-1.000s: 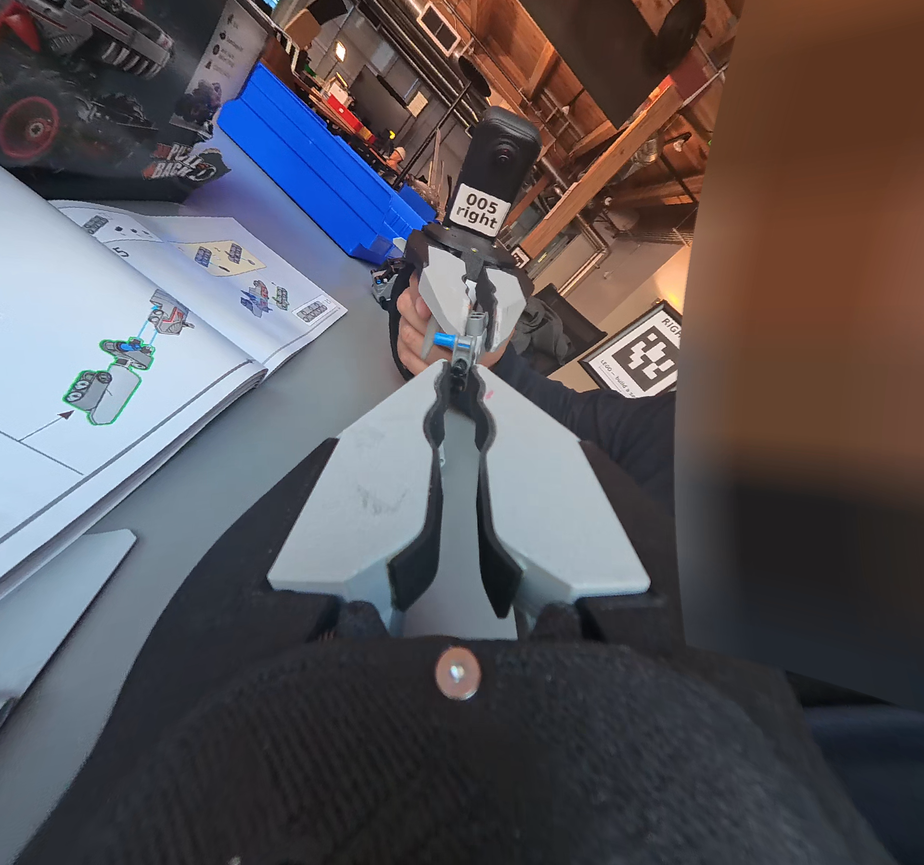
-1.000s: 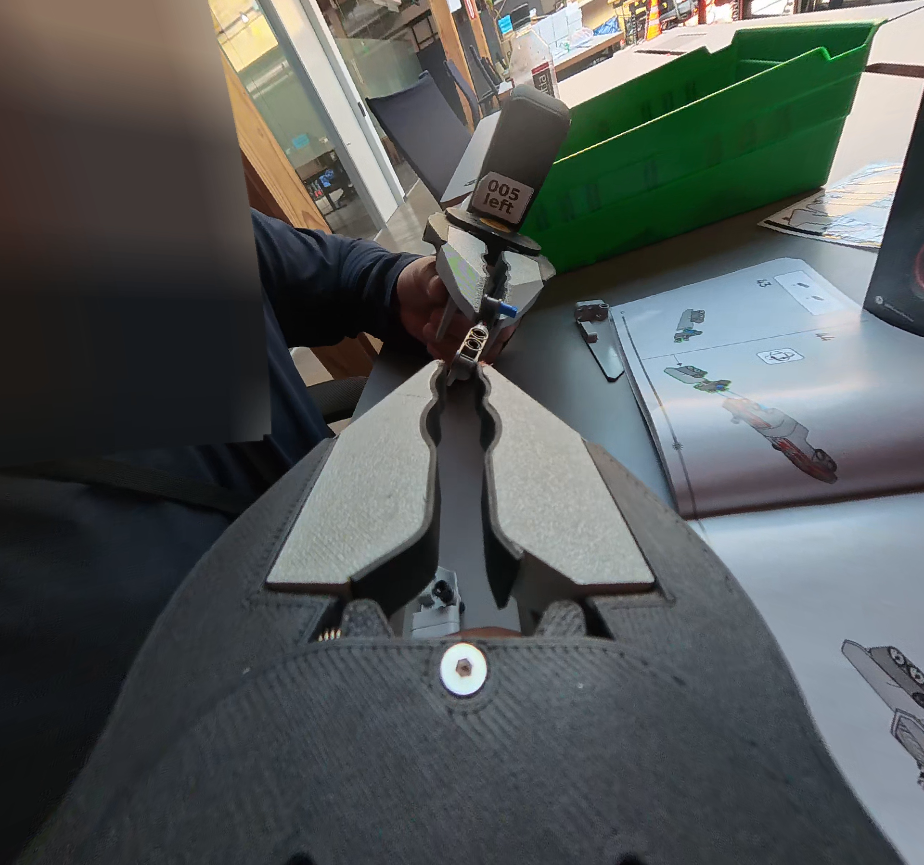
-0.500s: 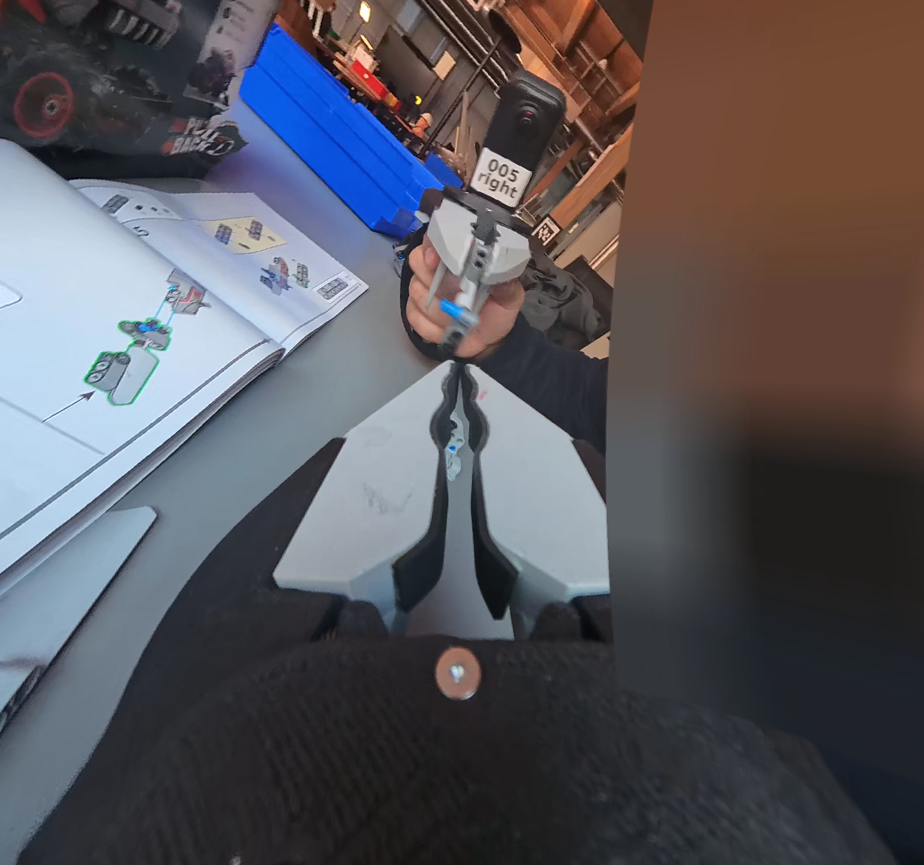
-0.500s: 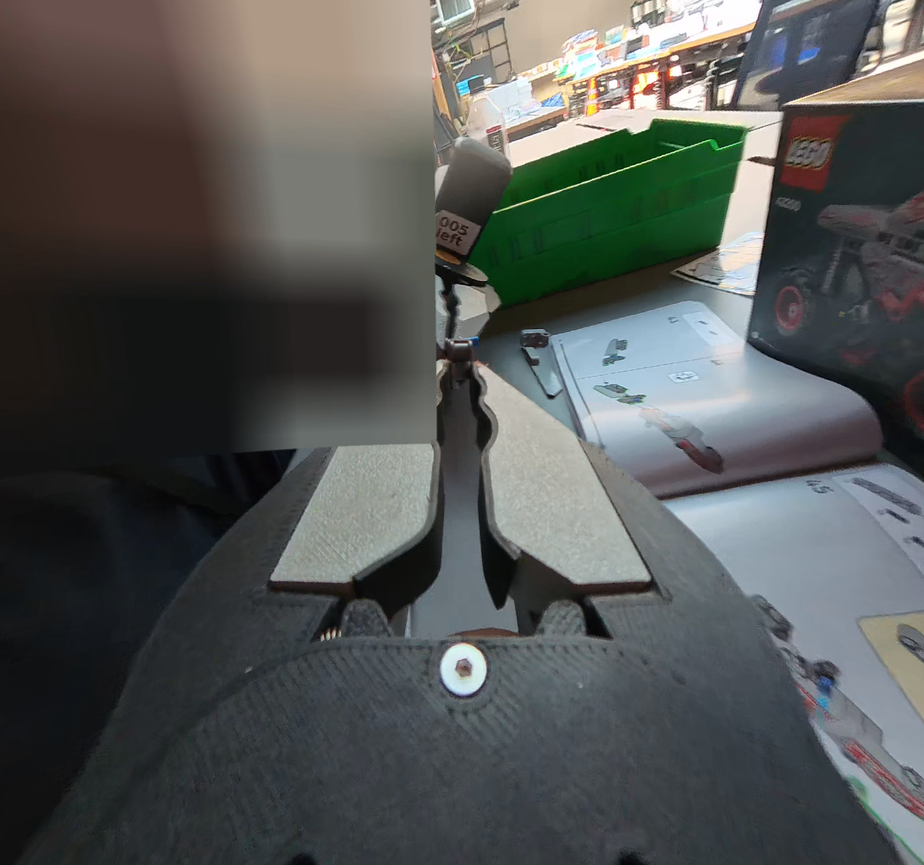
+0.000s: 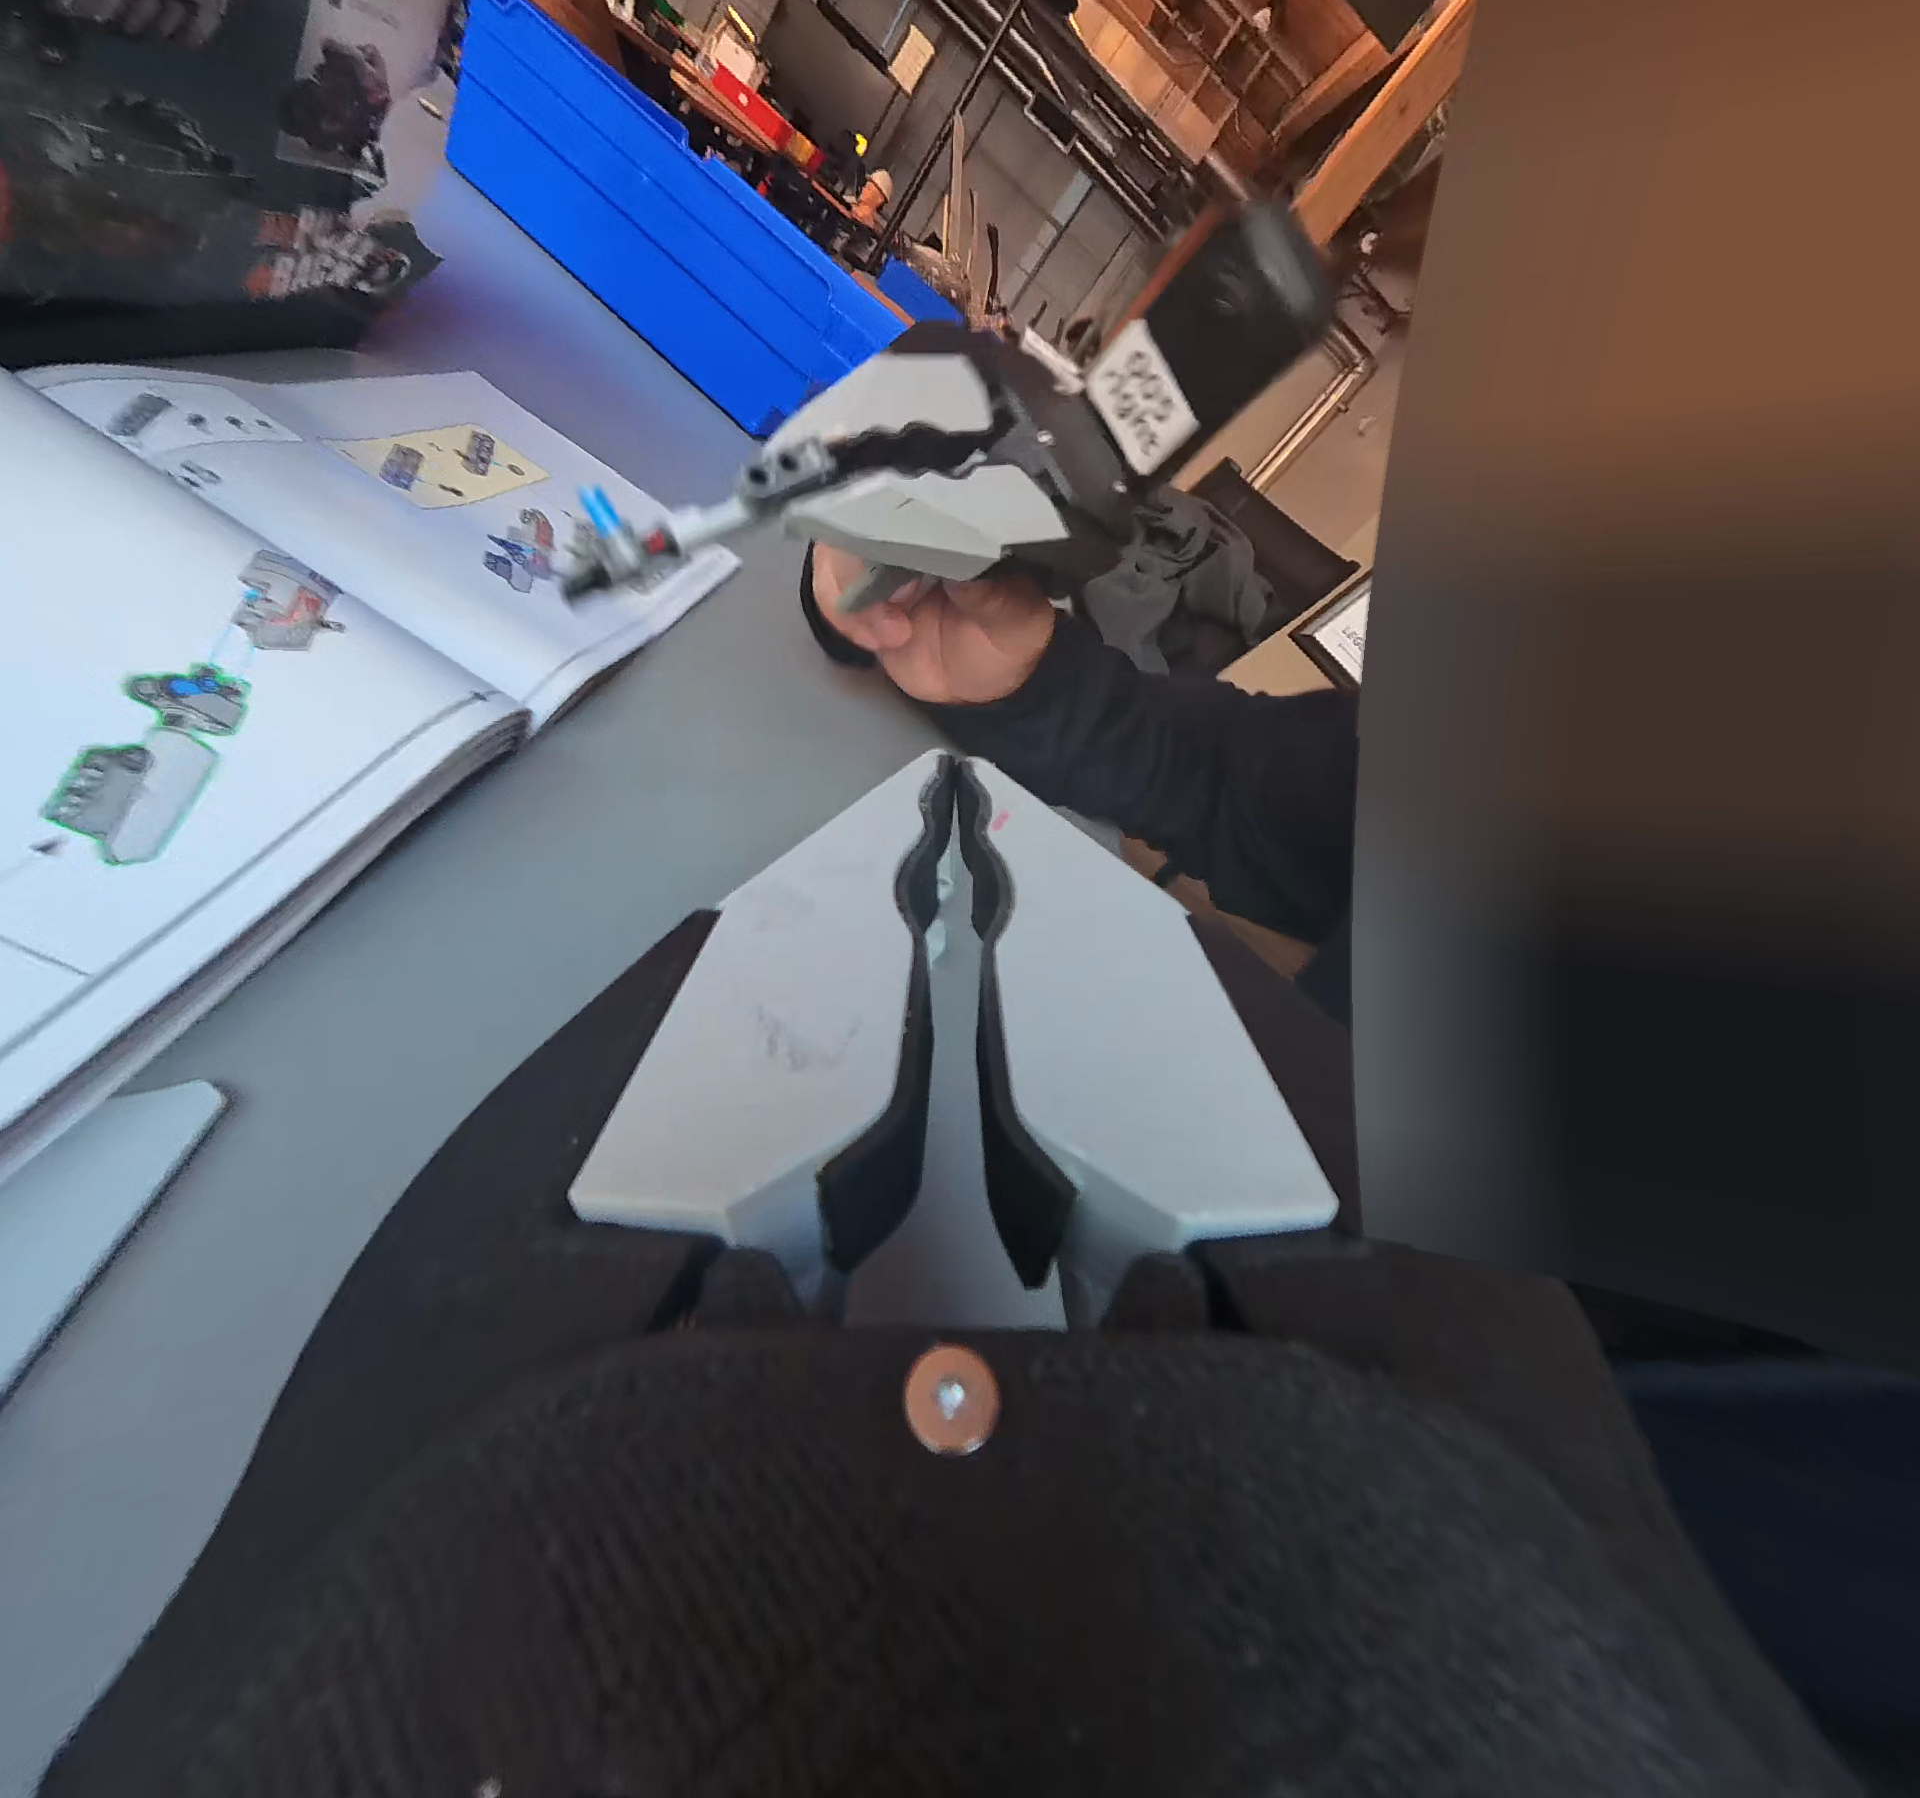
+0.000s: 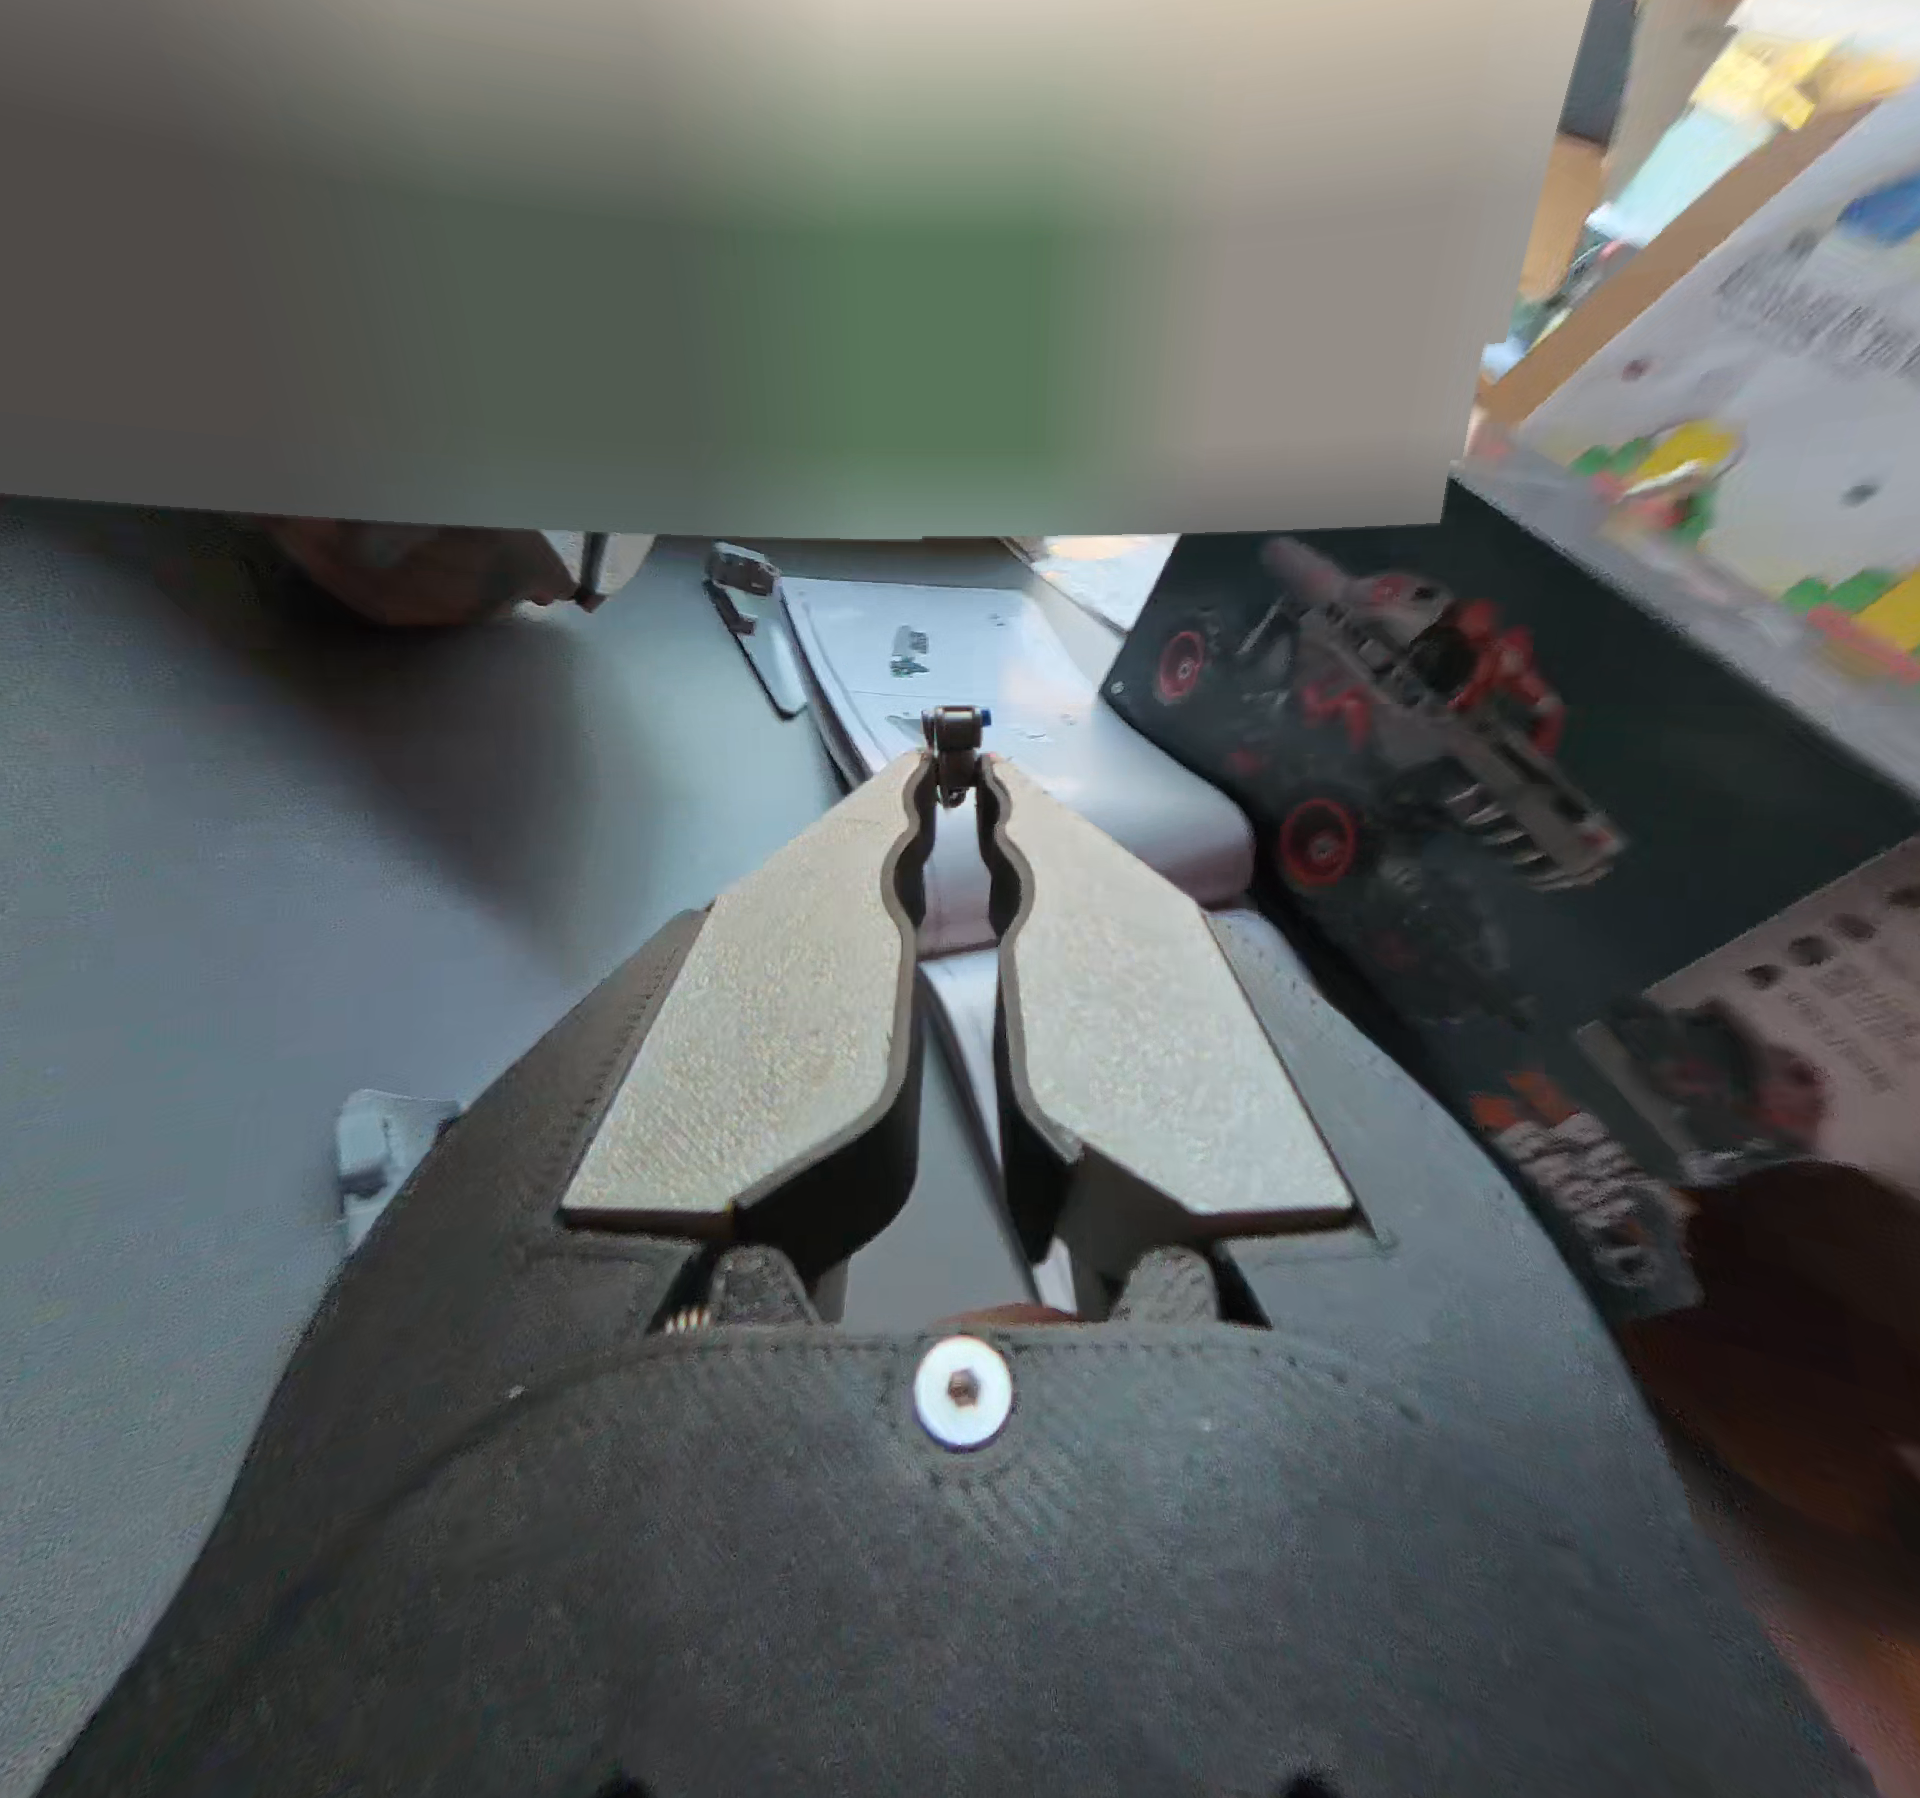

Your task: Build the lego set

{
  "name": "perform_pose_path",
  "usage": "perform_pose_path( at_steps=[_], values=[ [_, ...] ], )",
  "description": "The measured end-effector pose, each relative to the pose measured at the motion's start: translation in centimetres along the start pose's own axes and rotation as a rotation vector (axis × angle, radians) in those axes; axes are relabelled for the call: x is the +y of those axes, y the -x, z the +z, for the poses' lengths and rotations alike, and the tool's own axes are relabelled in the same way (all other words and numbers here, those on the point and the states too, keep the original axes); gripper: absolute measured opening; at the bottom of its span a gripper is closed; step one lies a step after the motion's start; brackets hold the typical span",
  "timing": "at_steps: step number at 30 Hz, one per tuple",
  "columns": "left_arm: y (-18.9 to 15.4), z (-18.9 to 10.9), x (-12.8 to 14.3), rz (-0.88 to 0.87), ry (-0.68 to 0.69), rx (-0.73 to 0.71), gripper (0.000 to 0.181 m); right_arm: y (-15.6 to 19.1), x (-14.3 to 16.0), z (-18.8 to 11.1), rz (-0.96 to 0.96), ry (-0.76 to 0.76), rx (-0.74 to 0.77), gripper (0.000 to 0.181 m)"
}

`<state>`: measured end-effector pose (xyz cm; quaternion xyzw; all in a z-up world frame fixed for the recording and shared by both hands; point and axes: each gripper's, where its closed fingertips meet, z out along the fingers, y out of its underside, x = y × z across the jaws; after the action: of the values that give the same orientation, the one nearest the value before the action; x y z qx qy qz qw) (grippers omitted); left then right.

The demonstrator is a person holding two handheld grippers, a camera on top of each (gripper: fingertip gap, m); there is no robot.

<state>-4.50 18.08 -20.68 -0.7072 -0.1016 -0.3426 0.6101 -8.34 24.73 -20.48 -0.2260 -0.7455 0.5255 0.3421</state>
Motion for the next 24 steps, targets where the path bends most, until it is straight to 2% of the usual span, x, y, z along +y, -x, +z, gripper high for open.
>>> perform_pose_path(
  at_steps=[1, 3, 5, 10, 13, 18, 21, 24],
  values=[
    [-0.3, 0.2, 0.3, 0.01, 0.018, 0.01, 0.0, -0.1, -0.4, -0.1, -0.076, 0.005, 0.046, 0.004],
    [-0.6, 0.8, 0.8, 0.063, 0.073, 0.014, 0.0, -0.4, -1.3, -0.4, -0.25, 0.013, 0.165, 0.004],
    [0.2, 1.1, 0.5, 0.17, 0.096, -0.049, 0.0, -0.7, -2.0, -0.7, -0.396, 0.029, 0.285, 0.004],
    [0.7, 1.1, -0.6, 0.361, 0.072, -0.111, 0.0, -1.0, -0.5, -0.7, -0.798, 0.217, 0.541, 0.005],
    [0.1, 0.3, -1.4, 0.418, -0.001, -0.118, 0.0, -1.2, -1.2, -1.4, -1.034, 0.288, 0.715, 0.004],
    [-0.7, -1.0, -2.4, 0.542, -0.122, -0.202, 0.0, -0.1, -3.0, -2.3, -1.086, 0.283, 0.83, 0.004],
    [-1.0, -0.4, -1.6, 0.612, -0.075, -0.214, 0.0, 0.0, -4.3, -3.1, -1.067, 0.245, 0.89, 0.004],
    [-0.5, 0.5, -0.8, 0.548, 0.016, -0.172, 0.003, 0.3, -4.7, -2.9, -1.063, 0.214, 0.883, 0.005]
  ],
)
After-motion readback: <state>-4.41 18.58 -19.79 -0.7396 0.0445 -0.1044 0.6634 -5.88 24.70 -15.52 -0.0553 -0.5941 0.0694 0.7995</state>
